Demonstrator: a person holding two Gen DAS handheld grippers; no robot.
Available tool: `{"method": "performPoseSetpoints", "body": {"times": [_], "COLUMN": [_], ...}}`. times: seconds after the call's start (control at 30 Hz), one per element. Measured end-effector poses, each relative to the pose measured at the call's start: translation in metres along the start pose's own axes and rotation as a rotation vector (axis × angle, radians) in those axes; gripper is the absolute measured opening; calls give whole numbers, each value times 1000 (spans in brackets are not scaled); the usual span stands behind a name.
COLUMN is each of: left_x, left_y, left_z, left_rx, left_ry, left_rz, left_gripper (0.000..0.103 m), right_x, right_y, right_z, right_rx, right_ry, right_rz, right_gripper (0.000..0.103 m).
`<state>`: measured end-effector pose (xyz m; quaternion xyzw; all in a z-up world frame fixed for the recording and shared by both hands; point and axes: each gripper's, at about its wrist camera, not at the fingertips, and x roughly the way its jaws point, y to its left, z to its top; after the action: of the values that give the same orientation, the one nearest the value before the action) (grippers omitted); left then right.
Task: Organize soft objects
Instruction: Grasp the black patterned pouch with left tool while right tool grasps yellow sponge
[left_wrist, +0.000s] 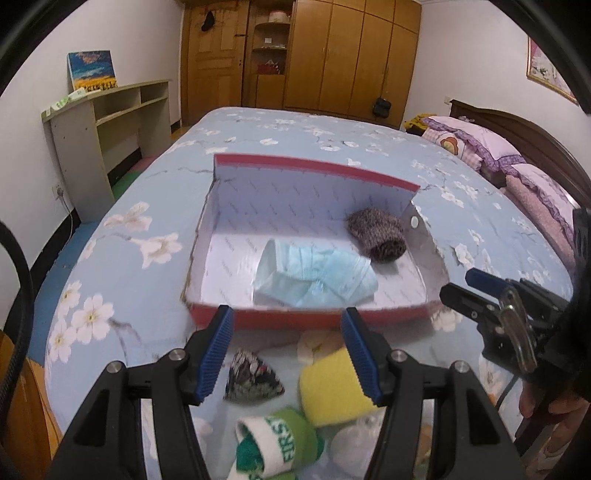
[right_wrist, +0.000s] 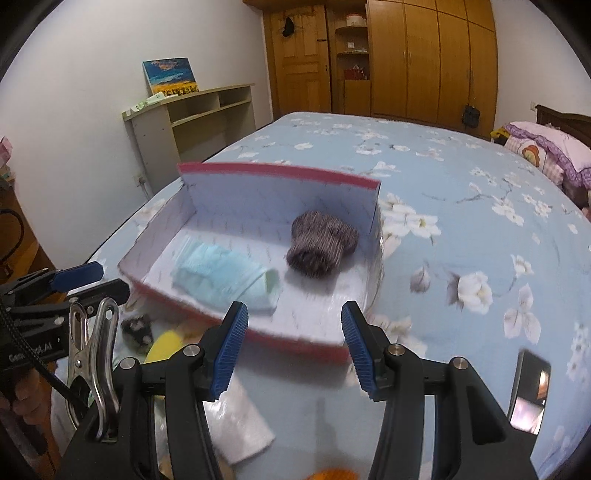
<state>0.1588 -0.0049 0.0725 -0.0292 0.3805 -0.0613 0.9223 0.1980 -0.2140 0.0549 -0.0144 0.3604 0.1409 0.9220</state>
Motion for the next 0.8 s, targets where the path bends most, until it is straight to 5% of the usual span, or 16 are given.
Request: {"method": "performPoseSetpoints", "body": {"times": [0.8], "left_x": [45], "left_y": [27], "left_z": [-46], "left_rx": [-81], "left_ry": [127], "left_rz": [34], "left_gripper": [63], "right_x": [5], "right_y": [18], "right_z": [-60], "right_rx": [47], "right_ry": [85], "right_rz": [67], "right_gripper": [54]}}
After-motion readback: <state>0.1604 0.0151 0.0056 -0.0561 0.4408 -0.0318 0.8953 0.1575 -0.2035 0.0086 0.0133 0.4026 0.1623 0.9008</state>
